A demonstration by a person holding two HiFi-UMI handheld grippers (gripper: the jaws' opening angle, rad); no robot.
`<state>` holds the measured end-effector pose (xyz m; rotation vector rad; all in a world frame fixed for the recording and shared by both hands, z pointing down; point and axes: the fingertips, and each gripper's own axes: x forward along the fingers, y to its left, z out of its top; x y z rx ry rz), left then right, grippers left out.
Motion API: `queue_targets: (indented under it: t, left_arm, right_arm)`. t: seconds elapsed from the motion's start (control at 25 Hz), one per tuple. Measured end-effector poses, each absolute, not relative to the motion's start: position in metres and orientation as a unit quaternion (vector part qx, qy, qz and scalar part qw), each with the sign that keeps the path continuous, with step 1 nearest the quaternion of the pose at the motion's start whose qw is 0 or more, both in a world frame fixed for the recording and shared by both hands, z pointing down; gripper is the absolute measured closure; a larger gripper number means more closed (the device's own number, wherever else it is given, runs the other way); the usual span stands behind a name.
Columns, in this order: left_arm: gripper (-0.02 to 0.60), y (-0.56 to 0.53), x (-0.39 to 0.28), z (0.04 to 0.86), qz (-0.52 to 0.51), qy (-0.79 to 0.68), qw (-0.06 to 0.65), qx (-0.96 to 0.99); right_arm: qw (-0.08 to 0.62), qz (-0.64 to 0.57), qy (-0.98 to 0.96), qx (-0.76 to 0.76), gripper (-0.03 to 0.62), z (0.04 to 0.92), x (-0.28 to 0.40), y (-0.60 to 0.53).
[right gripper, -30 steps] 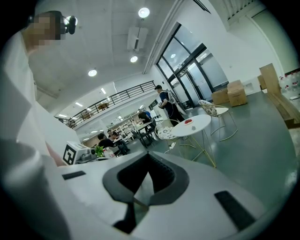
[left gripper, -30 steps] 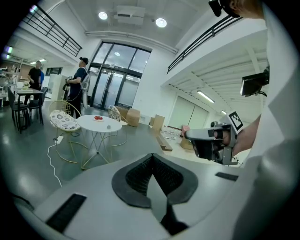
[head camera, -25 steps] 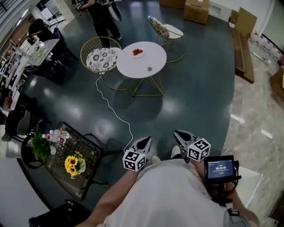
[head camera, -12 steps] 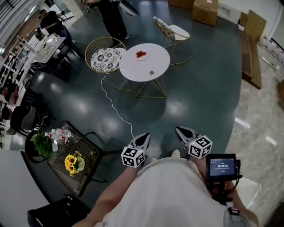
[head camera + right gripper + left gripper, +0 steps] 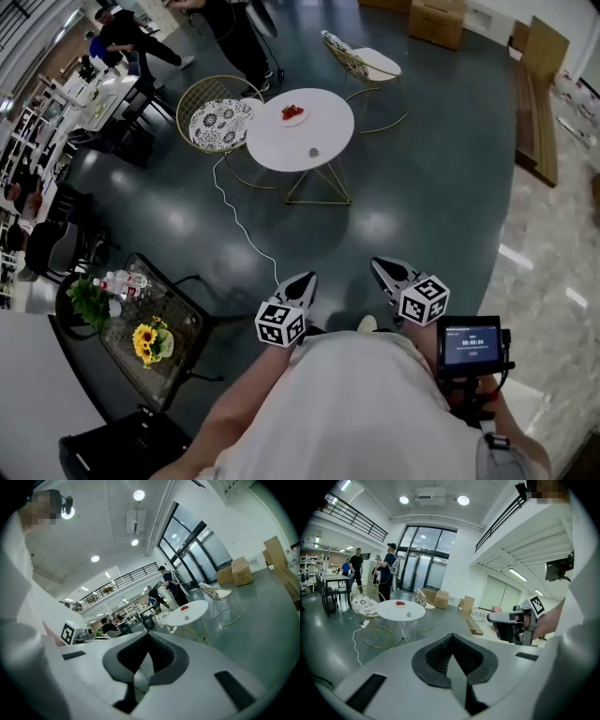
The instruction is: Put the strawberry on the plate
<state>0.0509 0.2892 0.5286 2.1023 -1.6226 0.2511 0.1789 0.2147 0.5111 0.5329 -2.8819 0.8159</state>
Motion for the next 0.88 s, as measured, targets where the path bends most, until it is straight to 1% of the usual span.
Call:
queue_targets:
  t: [0.36, 0.64, 0.76, 0.88]
  left_arm:
    - [0.575, 0.287, 0.055, 0.525, 0.09, -0.591, 0.236, 0.766]
    - [0.575, 0.291, 0.047, 0.526, 0.079, -0.597, 0.238, 0.762]
    - [0.575, 0.273, 0.049, 0.528, 0.077, -0.592, 0.24, 0.766]
    - [0.575, 0.231, 0.046, 0.534, 0.078, -0.587, 0.247, 0.767]
  right_arm:
    - [0.062, 0.271, -0.945, 0.171, 0.588, 0.515, 0.184, 0.213]
    - [0.071, 0.263, -0.948, 0.166, 0.588, 0.511, 0.175, 0.221]
    - [0.074, 0.262, -0.948, 0.166, 0.588, 0.512, 0.174, 0.207]
    - [0.079, 0.269, -0.945, 0.167, 0.588, 0.518, 0.169, 0.168]
